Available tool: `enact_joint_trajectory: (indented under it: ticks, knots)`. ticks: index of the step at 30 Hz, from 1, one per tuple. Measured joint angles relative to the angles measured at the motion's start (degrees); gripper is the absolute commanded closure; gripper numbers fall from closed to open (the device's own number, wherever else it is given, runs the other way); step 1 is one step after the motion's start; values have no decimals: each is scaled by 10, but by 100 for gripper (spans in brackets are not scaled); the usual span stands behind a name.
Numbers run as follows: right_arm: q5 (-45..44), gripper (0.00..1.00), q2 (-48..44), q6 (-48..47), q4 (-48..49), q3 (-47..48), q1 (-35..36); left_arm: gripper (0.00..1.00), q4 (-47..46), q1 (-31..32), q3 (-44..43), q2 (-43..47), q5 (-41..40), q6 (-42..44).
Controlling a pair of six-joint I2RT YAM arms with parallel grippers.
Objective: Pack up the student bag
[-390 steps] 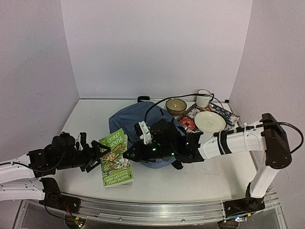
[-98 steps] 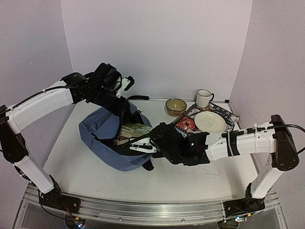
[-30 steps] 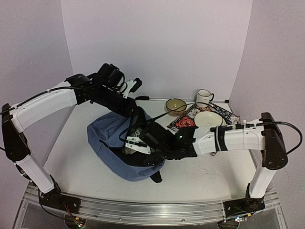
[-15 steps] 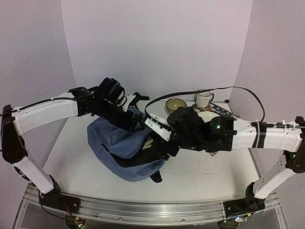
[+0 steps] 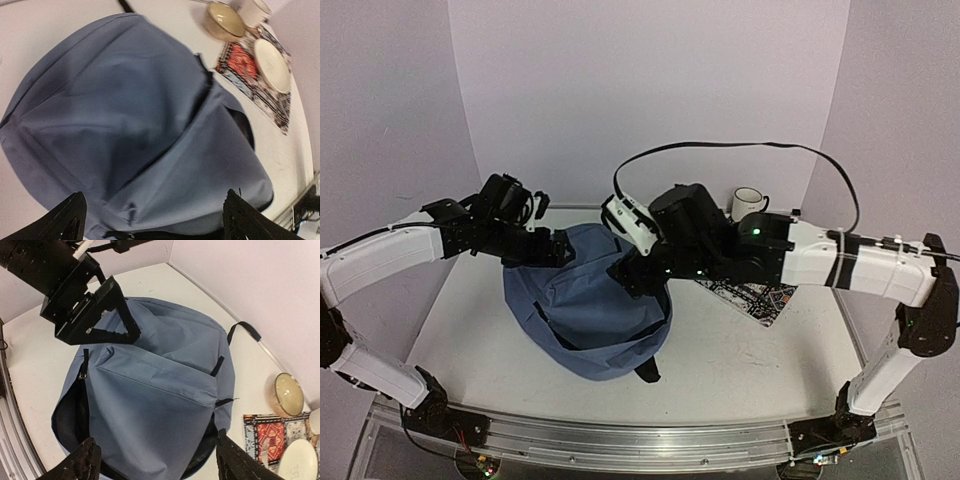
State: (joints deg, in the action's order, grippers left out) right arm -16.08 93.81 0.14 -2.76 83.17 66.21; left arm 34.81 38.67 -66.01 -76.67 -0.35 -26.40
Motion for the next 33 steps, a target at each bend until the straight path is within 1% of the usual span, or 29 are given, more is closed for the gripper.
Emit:
enact_joint_trajectory:
  ticks: [3,8,12,16,19,24,25,28,33]
  knots:
    - [15,30,56,27,-1,27,-2,4,-4,-57,64,21,-12,-36]
    - [49,36,132,67,-8,61,-2,6,-17,-130,154,65,-7,-83]
    - [67,39,165,92,-9,88,-2,8,-51,-162,204,82,20,-111]
    - [82,41,183,111,-5,106,-2,12,-98,-168,236,71,57,-132]
    - [94,43,196,121,3,116,-2,21,-139,-168,255,51,82,-145]
    - [111,46,225,134,15,136,-1,45,-212,-169,299,31,134,-173]
    - [114,46,229,136,16,139,-1,52,-222,-170,304,30,143,-179]
    - [123,47,245,142,24,151,0,67,-248,-170,313,30,171,-194]
    - [140,48,271,151,35,177,4,87,-283,-169,329,49,212,-217]
